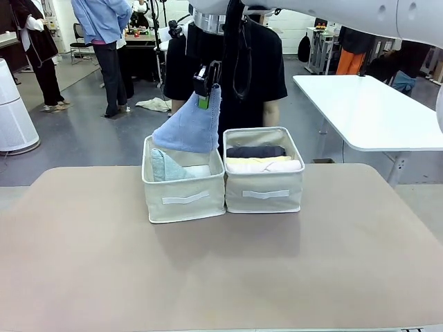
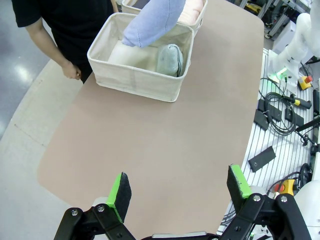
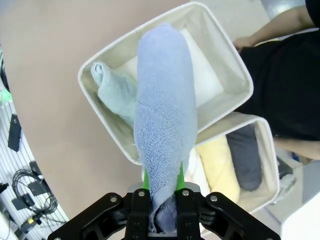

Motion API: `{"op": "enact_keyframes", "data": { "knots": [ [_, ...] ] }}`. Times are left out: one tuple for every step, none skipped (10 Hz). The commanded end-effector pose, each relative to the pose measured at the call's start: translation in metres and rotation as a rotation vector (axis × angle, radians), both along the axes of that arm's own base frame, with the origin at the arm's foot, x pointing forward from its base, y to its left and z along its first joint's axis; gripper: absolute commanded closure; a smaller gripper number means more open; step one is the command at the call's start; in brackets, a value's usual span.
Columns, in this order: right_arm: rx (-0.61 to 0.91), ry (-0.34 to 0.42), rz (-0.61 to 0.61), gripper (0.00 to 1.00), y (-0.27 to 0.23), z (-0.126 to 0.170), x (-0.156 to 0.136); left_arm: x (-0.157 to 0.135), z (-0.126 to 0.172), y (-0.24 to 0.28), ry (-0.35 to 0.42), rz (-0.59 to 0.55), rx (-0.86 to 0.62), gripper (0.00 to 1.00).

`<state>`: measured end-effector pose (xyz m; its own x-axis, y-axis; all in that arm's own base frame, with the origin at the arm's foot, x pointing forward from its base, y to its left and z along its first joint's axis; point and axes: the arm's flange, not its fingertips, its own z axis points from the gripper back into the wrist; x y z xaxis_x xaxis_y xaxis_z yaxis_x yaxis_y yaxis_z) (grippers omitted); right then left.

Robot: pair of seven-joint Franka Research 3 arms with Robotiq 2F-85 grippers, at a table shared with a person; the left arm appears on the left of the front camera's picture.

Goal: Sort the towels based on their folding style.
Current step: Pick up another triangle-folded towel from the table and place it in the left Fabric basket.

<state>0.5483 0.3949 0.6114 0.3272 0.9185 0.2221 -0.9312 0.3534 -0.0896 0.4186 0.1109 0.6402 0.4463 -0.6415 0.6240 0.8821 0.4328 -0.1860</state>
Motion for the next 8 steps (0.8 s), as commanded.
{"op": "enact_keyframes", "data": {
  "knots": [
    [0.001,-0.003,-0.002,0.82,-0.001,0.003,-0.002,0.000,-0.001,-0.002,-0.008,0.006,-0.005,0.00],
    [0.000,0.000,0.000,0.82,0.000,0.000,0.000,0.000,-0.001,-0.002,-0.008,0.006,-0.005,0.00],
    [0.002,-0.047,0.107,0.82,0.004,0.005,0.002,0.000,-0.001,-0.002,-0.008,0.006,-0.005,0.00],
    [-0.002,-0.078,0.130,0.82,0.009,0.008,0.007,0.000,-0.001,-0.002,-0.008,0.006,-0.005,0.00],
    [0.007,-0.080,0.170,0.82,0.011,0.010,0.014,0.000,-0.001,-0.002,-0.008,0.006,-0.005,0.00],
    [-0.005,-0.101,0.238,0.82,0.011,0.010,0.025,0.000,-0.001,-0.002,-0.008,0.006,-0.005,0.00],
    [-0.015,-0.117,0.301,0.82,0.010,0.009,0.034,0.000,-0.001,-0.002,-0.008,0.006,-0.005,0.00],
    [-0.002,-0.121,0.367,0.82,0.011,0.004,0.041,0.000,-0.001,-0.002,-0.008,0.006,-0.005,0.00]
  ]
}}
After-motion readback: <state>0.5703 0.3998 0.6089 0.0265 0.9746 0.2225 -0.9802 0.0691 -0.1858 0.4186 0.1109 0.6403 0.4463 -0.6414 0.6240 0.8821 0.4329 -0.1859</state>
